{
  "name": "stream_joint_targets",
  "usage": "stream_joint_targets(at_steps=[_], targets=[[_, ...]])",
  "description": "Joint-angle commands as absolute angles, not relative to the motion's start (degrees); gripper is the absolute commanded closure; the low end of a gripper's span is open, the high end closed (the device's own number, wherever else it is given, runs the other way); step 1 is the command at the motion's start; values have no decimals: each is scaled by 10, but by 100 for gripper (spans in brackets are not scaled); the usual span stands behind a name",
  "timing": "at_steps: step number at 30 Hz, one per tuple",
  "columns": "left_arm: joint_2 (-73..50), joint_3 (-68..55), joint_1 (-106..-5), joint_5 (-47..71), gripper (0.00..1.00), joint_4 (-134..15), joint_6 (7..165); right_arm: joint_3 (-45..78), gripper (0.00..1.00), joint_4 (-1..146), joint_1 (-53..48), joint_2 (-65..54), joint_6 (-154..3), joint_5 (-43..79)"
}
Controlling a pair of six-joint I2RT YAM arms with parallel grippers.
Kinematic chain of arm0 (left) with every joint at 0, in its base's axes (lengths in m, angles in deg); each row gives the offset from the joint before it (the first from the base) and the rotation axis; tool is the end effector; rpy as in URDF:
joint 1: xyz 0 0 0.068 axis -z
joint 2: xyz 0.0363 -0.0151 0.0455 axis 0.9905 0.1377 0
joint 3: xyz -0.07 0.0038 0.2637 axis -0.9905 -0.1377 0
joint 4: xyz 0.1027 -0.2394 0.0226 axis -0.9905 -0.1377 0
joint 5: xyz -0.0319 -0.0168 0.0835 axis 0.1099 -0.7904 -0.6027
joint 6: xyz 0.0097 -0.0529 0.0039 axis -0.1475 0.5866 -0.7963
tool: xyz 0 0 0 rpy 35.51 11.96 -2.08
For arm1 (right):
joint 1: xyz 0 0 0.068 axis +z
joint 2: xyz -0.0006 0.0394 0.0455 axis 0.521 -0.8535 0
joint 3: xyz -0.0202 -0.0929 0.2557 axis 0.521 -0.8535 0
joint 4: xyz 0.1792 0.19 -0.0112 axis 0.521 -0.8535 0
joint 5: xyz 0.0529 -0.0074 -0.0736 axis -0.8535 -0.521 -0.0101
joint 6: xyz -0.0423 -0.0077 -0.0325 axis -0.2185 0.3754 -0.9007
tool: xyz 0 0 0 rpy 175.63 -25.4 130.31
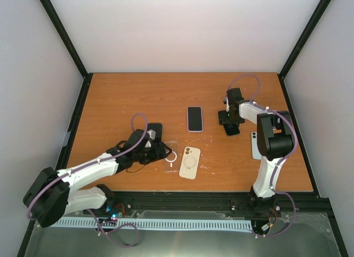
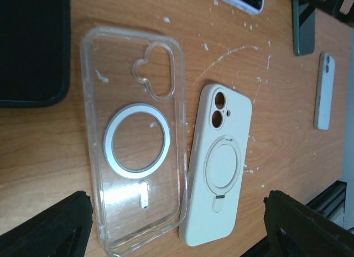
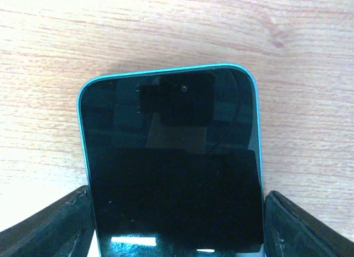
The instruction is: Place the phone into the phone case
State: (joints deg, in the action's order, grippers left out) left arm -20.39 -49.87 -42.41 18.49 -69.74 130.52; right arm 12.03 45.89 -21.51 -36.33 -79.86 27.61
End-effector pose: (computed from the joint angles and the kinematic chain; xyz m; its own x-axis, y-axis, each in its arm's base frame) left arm 0.1637 -0.1477 0.1737 -0.9354 -0.2610 -0.2386 -0.0339 0.7377 -0.6742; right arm 0.3796 0.0651 0.1430 -0.9181 -0.1185 -0.3782 -0.1220 0.9924 -0.0148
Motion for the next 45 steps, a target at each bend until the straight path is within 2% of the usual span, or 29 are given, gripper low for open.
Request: stream_joint_targets(at_steps=[1, 11, 21, 25, 34, 45], targets=[[-246, -505, -440, 165, 14, -733, 1302, 105, 26, 427, -218, -364, -782, 268], [-270, -524, -442, 170, 13, -728, 1309, 50, 36, 413, -217, -307, -721, 272], [-250, -560, -451, 225, 12, -638, 1330, -68, 42, 467, -204, -187, -661, 139], [-260, -583, -479, 253, 12, -609, 1336, -98, 46, 476, -179, -121, -628, 131], [-302, -589, -525, 252, 12, -638, 1328, -125, 48, 507, -71, -13, -512, 86], [-361, -587, -540, 225, 12, -692, 1333, -139, 50, 656, 86, -28, -330, 53]])
